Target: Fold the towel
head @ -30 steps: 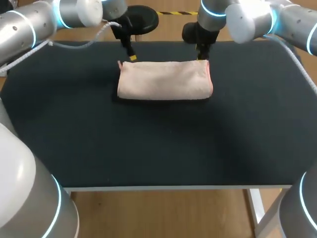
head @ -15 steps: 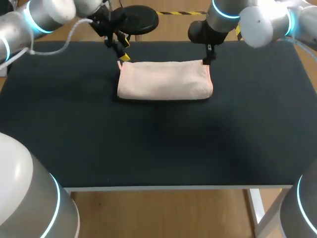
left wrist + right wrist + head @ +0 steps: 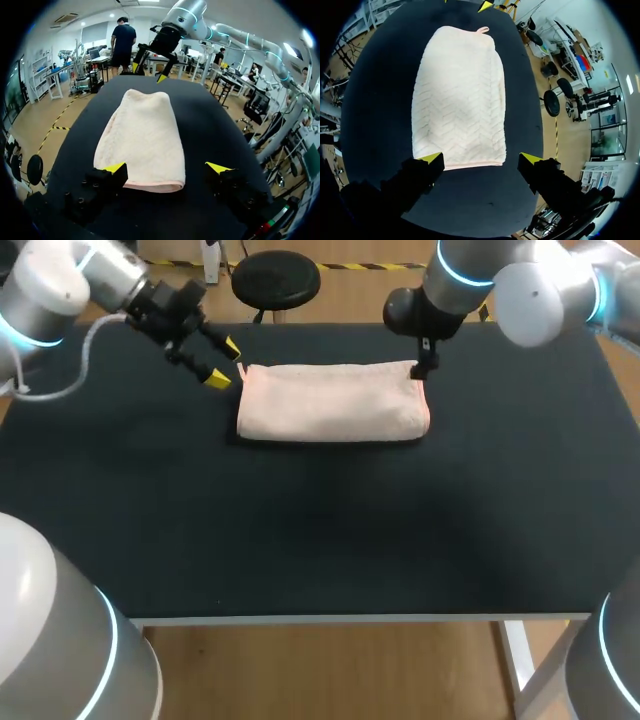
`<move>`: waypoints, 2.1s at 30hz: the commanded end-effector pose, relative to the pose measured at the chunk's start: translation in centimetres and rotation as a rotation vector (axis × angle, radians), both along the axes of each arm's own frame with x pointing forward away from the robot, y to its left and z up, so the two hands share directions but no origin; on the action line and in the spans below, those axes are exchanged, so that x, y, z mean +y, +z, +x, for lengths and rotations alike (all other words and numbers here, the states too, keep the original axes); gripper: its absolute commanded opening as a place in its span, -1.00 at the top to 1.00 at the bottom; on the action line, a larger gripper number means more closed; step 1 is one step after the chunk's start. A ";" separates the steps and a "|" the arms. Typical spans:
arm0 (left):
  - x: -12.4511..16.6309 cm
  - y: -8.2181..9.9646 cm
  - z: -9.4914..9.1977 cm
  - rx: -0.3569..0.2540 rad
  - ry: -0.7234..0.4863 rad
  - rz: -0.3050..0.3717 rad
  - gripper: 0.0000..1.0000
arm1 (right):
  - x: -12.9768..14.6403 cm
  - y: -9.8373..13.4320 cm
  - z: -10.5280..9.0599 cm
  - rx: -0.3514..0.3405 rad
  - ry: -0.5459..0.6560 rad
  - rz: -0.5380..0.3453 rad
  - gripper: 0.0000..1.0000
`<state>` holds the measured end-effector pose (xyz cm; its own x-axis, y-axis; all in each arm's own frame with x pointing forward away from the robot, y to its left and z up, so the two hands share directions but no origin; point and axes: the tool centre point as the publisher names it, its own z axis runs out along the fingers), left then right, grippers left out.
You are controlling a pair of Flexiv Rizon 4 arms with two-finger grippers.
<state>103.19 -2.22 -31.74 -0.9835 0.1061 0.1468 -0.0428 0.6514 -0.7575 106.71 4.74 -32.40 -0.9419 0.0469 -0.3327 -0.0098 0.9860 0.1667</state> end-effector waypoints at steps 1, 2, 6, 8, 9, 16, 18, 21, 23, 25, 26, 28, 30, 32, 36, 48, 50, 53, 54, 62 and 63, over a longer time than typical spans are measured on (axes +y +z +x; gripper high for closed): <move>0.6 -0.1 -0.4 -0.004 -0.004 -0.048 -1.00 | -0.3 0.2 -0.6 -0.001 0.007 -0.001 -1.00; 0.6 0.1 -0.5 -0.015 -0.010 -0.040 -1.00 | -0.4 0.3 -0.7 -0.003 0.014 -0.003 -1.00; -0.1 0.9 -0.8 -0.067 -0.029 0.040 -1.00 | -0.9 0.9 -1.4 0.006 0.099 -0.033 -1.00; -0.1 0.9 -0.8 -0.067 -0.029 0.040 -1.00 | -0.9 0.9 -1.4 0.006 0.099 -0.033 -1.00; -0.1 0.9 -0.8 -0.067 -0.029 0.040 -1.00 | -0.9 0.9 -1.4 0.006 0.099 -0.033 -1.00; -0.1 0.9 -0.8 -0.067 -0.029 0.040 -1.00 | -0.9 0.9 -1.4 0.006 0.099 -0.033 -1.00; -0.1 0.9 -0.8 -0.067 -0.029 0.040 -1.00 | -0.9 0.9 -1.4 0.006 0.099 -0.033 -1.00; -0.1 0.9 -0.8 -0.067 -0.029 0.040 -1.00 | -0.9 0.9 -1.4 0.006 0.099 -0.033 -1.00; -0.1 0.9 -0.8 -0.067 -0.029 0.040 -1.00 | -0.9 0.9 -1.4 0.006 0.099 -0.033 -1.00; -0.1 0.9 -0.8 -0.067 -0.029 0.040 -1.00 | -0.9 0.9 -1.4 0.006 0.099 -0.033 -1.00; -0.1 0.9 -0.8 -0.067 -0.029 0.040 -1.00 | -0.9 0.9 -1.4 0.006 0.099 -0.033 -1.00; -0.1 0.9 -0.8 -0.067 -0.029 0.040 -1.00 | -0.7 1.0 -0.9 -0.064 -0.035 0.133 -1.00; -0.1 0.9 -0.8 -0.067 -0.029 0.040 -1.00 | -0.5 1.3 -0.6 -0.073 -0.209 0.315 -1.00; -0.1 0.9 -0.8 -0.067 -0.029 0.040 -1.00 | -0.3 1.9 -1.1 -0.074 -0.288 0.442 -1.00; -0.1 0.9 -0.8 -0.067 -0.029 0.040 -1.00 | 0.5 2.2 -2.0 -0.075 -0.506 0.592 -1.00; -0.1 0.9 -0.8 -0.067 -0.029 0.040 -1.00 | -0.8 1.6 -2.5 0.135 -1.311 1.042 -1.00; -0.1 0.9 -0.8 -0.067 -0.029 0.040 -1.00 | -1.0 1.1 -2.6 0.168 -1.361 1.086 -1.00; -0.1 0.9 -0.8 -0.067 -0.029 0.040 -1.00 | -1.4 0.5 -2.7 0.209 -1.447 1.133 -1.00; -0.1 0.9 -0.8 -0.067 -0.029 0.040 -1.00 | -1.6 0.1 -2.6 0.220 -1.473 1.142 -1.00; -0.1 0.9 -0.8 -0.067 -0.029 0.040 -1.00 | -2.9 -3.4 -1.7 0.442 -1.650 1.224 -1.00; -0.1 0.9 -0.8 -0.067 -0.029 0.040 -1.00 | -2.9 -4.0 -1.5 0.458 -1.654 1.221 -1.00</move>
